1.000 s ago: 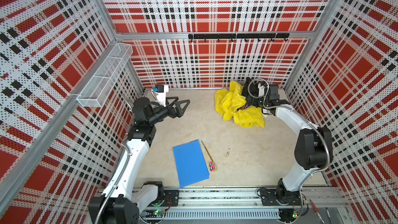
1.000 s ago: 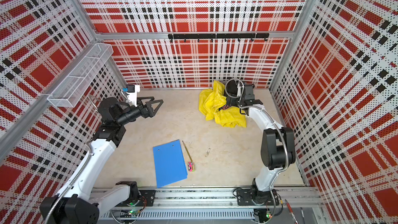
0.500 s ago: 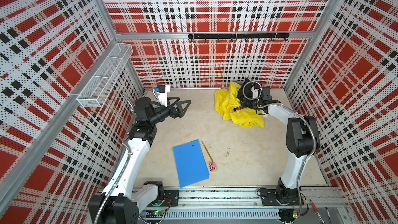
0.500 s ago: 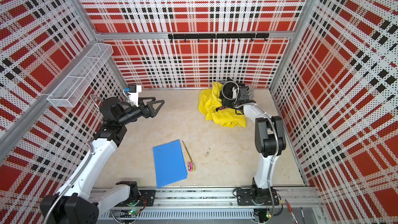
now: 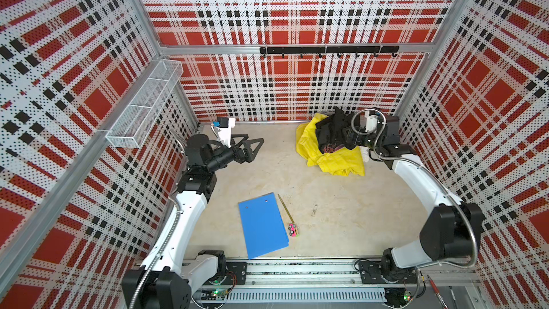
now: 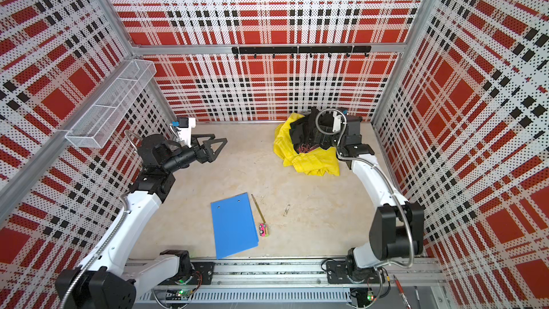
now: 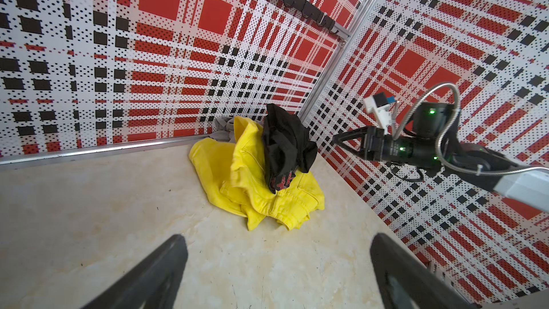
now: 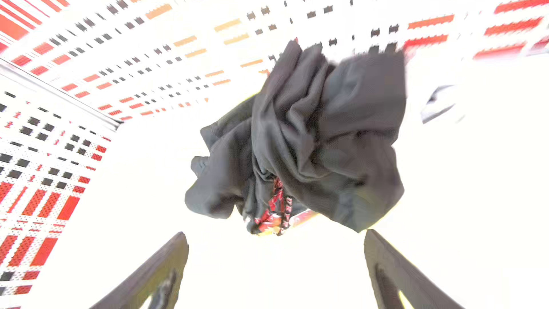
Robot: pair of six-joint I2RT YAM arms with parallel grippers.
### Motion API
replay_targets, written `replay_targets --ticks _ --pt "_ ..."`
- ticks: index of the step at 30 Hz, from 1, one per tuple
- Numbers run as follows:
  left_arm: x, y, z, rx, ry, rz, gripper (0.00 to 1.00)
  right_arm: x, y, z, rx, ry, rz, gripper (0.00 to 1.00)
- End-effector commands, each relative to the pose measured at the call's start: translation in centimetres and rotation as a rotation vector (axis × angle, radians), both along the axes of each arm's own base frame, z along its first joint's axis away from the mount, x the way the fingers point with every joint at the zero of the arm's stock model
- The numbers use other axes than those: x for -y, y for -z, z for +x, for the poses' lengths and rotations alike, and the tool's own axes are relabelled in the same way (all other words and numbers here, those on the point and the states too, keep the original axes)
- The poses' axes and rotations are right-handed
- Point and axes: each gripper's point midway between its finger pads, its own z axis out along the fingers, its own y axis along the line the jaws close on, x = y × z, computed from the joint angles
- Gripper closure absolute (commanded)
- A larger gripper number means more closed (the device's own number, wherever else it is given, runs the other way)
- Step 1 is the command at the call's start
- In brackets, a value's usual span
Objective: Pick out a specific cloth from the pile
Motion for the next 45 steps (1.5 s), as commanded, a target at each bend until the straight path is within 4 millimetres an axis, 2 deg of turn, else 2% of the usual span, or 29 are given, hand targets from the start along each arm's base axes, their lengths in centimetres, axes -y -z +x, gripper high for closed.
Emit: replay_targets --ticks 1,4,7,10,16,18,22,26,31,39,42,45 --pt "0.3 -0.4 -0.3 0.018 0.013 -0.004 0.01 3.6 1.7 -0.6 -0.029 0.106 0.029 0.26" --pt "0.4 -0.6 -0.5 0.023 0.019 -0.006 0.01 6.3 4.6 -0.6 -0.084 0.13 0.123 0.42" --pt "0.6 -0.7 -0.7 0.026 0.024 -0.006 0.01 8.3 8.1 -0.1 -0.14 0.171 0.152 0.47" --pt "0.7 -0.6 -0.7 0.025 0.025 -0.005 0.01 9.1 11.1 0.7 -0.198 0.194 0.145 0.49" --pt "0.7 -0.5 -0.6 0.02 0.026 -0.005 0.01 9.9 16.2 2.9 -0.282 0.224 0.134 0.46" --pt "0.7 -0.5 -0.6 0.02 0.028 -0.006 0.01 10.0 17.1 3.8 -0.294 0.222 0.132 0.45" --pt "0.7 -0.6 -0.7 0.022 0.025 -0.005 0.01 11.1 18.6 4.9 -0.312 0.262 0.11 0.41" --pt "0.9 -0.3 -0.5 0.016 0.033 -0.005 0.01 12.7 19.4 5.5 -0.315 0.314 0.145 0.42" --pt "0.9 -0.3 -0.6 0.015 0.034 -0.005 0.01 11.8 20.1 6.5 -0.318 0.252 0.199 0.49" --pt "0.9 -0.4 -0.6 0.017 0.029 -0.005 0.01 10.8 21.3 6.1 -0.341 0.217 0.227 0.55" --pt "1.0 -0.5 -0.7 0.018 0.034 -0.006 0.01 10.8 21.5 6.1 -0.348 0.222 0.217 0.67" --pt "1.0 -0.6 -0.8 0.025 0.027 -0.005 0.01 11.3 21.0 6.2 -0.337 0.243 0.203 0.85"
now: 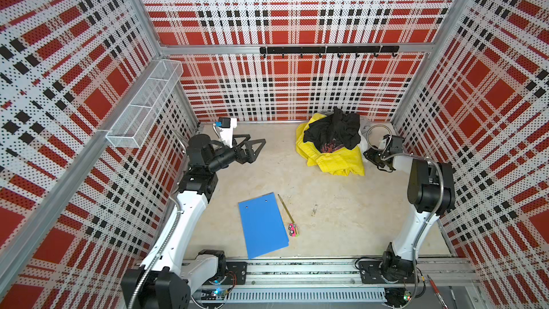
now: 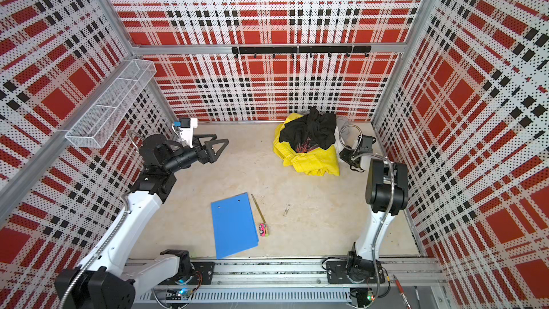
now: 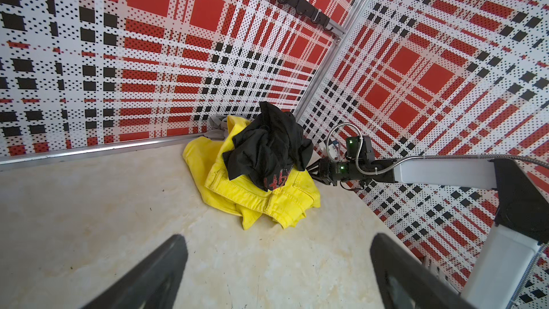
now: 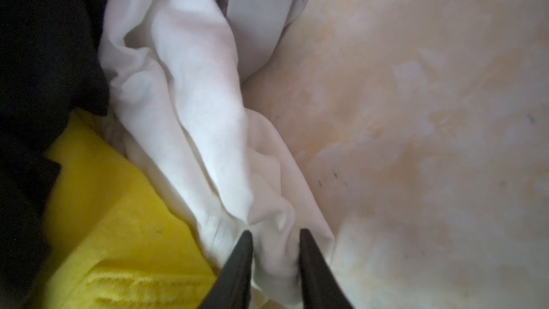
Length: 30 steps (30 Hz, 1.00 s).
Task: Pick out a specific cloth from the pile
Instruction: 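Move the right gripper to the white cloth beside the pile and grasp it, then lift the white cloth high with the right gripper, pulling it from the pile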
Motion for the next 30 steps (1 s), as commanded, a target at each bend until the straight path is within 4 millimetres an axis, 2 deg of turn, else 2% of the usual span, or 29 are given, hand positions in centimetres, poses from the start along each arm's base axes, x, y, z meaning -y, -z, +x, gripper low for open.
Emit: replay_targets --ticks 1,3,6,11,16,19,23,26,30 --pt "0.4 -0.6 -0.5 0.025 0.007 -0.005 0.01 0.4 -1.4 1.0 0.051 0.013 -0.028 0.89" --pt "0.4 -0.6 -0.5 0.027 0.005 -0.003 0.01 0.9 -2.5 0.9 0.062 0.034 -0.052 0.96" --pt "0.4 -0.6 -0.5 0.025 0.007 -0.002 0.01 1.8 -5.6 0.6 0.117 0.074 -0.1 1.0" --pt "0.4 -0.4 -0.4 0.017 0.007 -0.004 0.01 3.1 -13.0 -0.3 0.236 0.128 -0.193 1.0" --pt "0.3 -0.4 -0.3 0.017 0.002 -0.004 0.01 2.6 -19.6 -1.3 0.347 0.126 -0.234 1.0" --pt "0.4 -0.5 -0.3 0.019 0.005 -0.004 0.01 1.8 -22.5 -1.7 0.395 0.109 -0.242 1.0" --pt "0.5 -0.4 -0.3 0.016 0.003 -0.003 0.01 0.5 -24.6 -1.9 0.438 0.077 -0.239 1.0" --pt "0.5 -0.1 -0.1 0.005 -0.013 0.002 0.01 -1.8 -25.3 -2.0 0.46 0.016 -0.25 1.0" --pt "1.0 2.2 1.2 -0.075 -0.096 0.092 0.01 -4.4 -27.0 -2.5 0.513 -0.029 -0.288 1.0"
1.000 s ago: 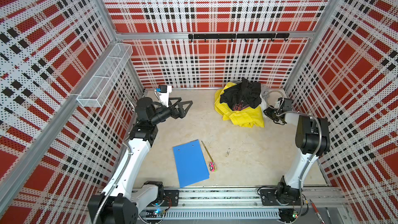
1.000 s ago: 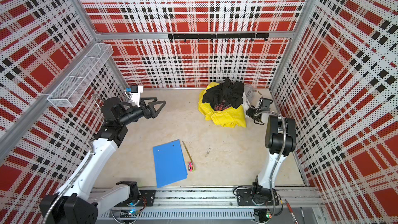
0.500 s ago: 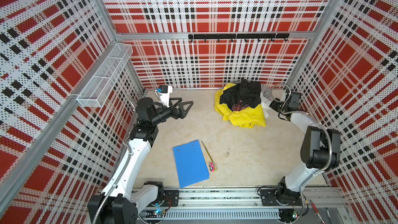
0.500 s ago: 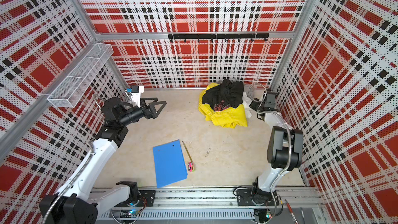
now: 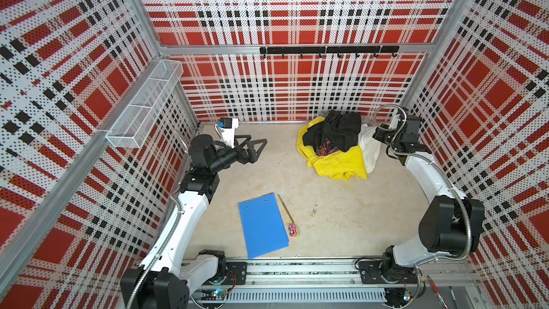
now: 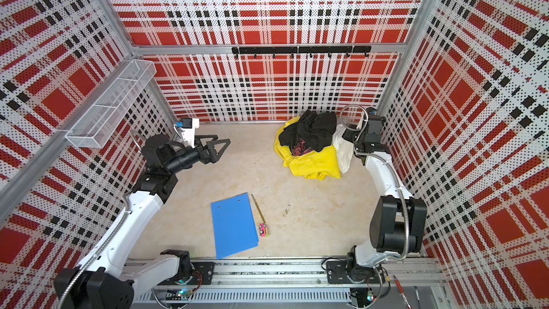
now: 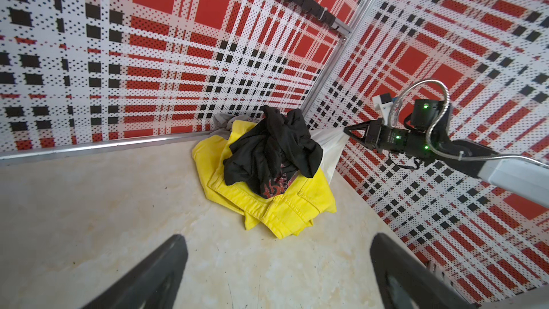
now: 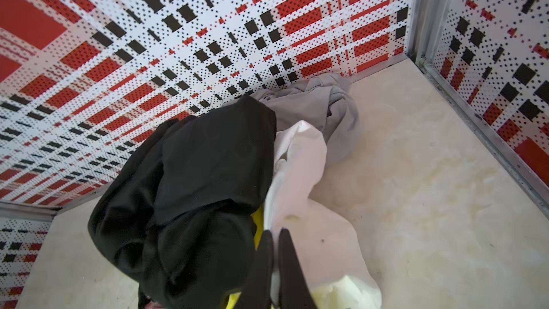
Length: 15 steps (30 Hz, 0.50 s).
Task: Pick out a specific cloth from the pile
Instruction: 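Lift the white cloth high with the right gripper, pulling it from the pile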
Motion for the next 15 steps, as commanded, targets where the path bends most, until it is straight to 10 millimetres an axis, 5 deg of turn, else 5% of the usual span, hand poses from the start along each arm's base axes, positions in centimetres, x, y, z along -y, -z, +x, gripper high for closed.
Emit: replay_targets --ticks 1,6,15 --pt "0.7 1.9 1.0 -0.056 -0.06 0.098 0.01 -1.8 -6.9 -0.3 0.184 -0.032 -0.065 1.0" --pt "2.8 3.4 1.0 -0.091 -0.02 0.136 0.01 -2.3 -10.0 -1.2 0.244 -0.011 -0.102 1.0" --pt "6.6 5.5 -0.4 -0.088 0.05 0.198 0.01 -0.1 -16.2 -2.5 0.364 0.119 -0.126 1.0"
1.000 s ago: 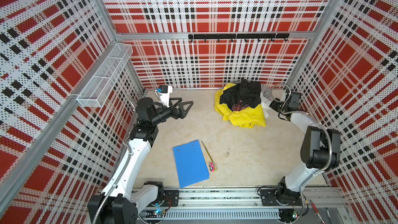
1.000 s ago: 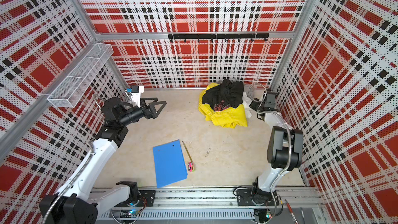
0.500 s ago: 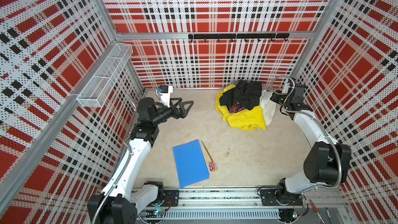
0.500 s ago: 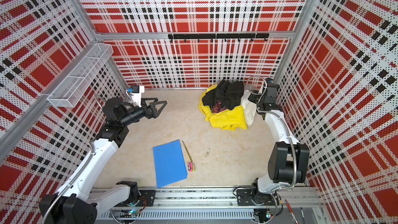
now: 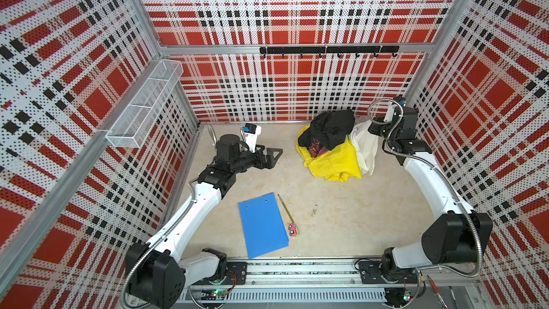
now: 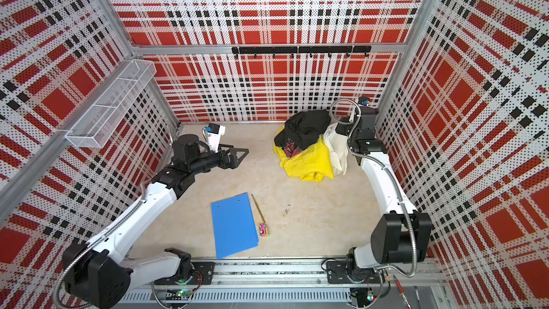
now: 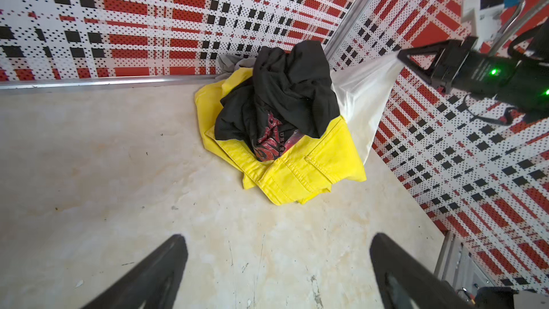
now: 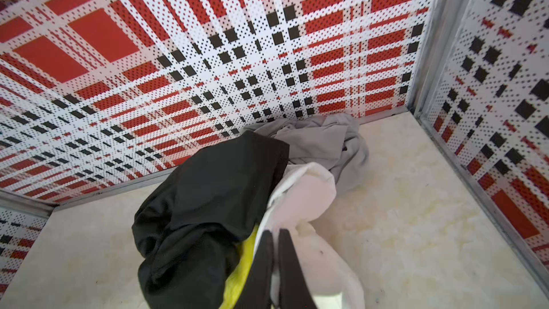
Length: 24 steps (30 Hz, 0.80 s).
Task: Pick out a specific cloth from the pile
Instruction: 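Lift the white cloth high with the right gripper, pulling it from the pile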
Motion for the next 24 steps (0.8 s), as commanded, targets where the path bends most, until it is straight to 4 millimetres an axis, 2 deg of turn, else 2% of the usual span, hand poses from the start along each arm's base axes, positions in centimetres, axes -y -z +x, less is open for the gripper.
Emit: replay_targets --ticks 1,14,24 --pt "1.3 0.0 -0.4 0.051 0.019 0.052 0.01 1.3 -9.6 -1.2 0.263 0.07 -0.003 1.0" --pt "1.9 -0.2 -1.2 0.075 0.042 0.054 0.01 2.1 -20.5 -3.7 0.504 0.113 0.031 1.0" --pt "1.7 -0.6 -1.3 0.087 0.041 0.052 0.01 1.9 -25.5 -5.5 0.641 0.1 0.074 1.0"
